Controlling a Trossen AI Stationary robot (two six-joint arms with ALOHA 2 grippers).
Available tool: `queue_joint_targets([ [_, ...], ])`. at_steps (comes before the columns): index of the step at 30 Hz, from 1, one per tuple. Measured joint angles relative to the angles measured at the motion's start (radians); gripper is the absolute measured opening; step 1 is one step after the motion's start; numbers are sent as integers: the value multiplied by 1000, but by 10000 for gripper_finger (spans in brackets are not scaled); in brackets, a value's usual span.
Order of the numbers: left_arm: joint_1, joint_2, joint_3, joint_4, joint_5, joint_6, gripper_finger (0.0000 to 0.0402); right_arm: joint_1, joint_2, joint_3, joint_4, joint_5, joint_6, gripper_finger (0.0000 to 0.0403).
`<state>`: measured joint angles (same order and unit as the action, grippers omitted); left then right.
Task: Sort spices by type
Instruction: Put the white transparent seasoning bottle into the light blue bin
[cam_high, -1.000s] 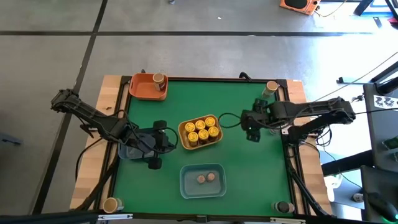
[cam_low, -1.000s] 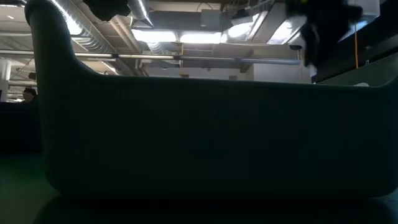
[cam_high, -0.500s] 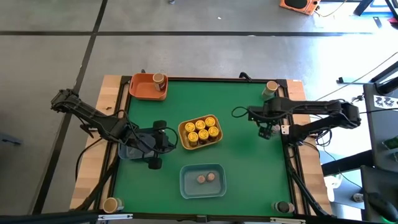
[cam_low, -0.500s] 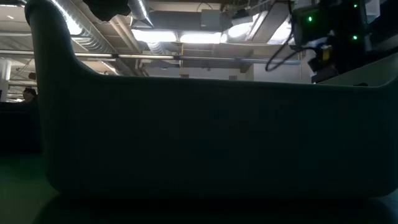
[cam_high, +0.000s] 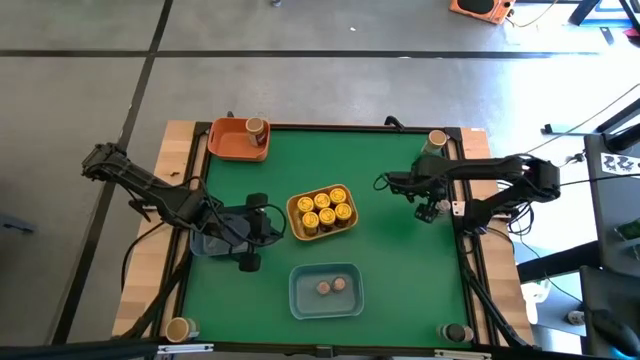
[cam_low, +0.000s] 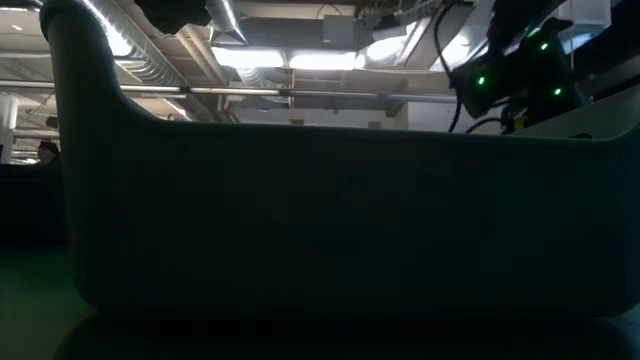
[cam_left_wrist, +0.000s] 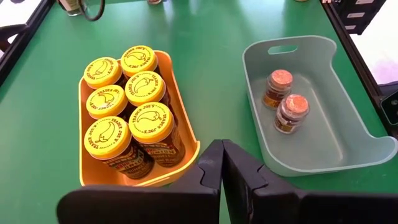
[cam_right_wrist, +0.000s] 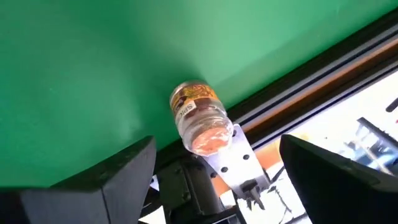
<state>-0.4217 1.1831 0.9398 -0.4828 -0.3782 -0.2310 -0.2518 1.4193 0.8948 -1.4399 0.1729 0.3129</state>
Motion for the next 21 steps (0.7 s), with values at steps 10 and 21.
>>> queue_joint_targets([
  [10,0,0,0,0,-1,-3,5,-84,130,-17,-3,-31,-52,340],
  [21,0,0,0,0,-1,-3,5,-89,195,-145,75,-35,-93,340],
])
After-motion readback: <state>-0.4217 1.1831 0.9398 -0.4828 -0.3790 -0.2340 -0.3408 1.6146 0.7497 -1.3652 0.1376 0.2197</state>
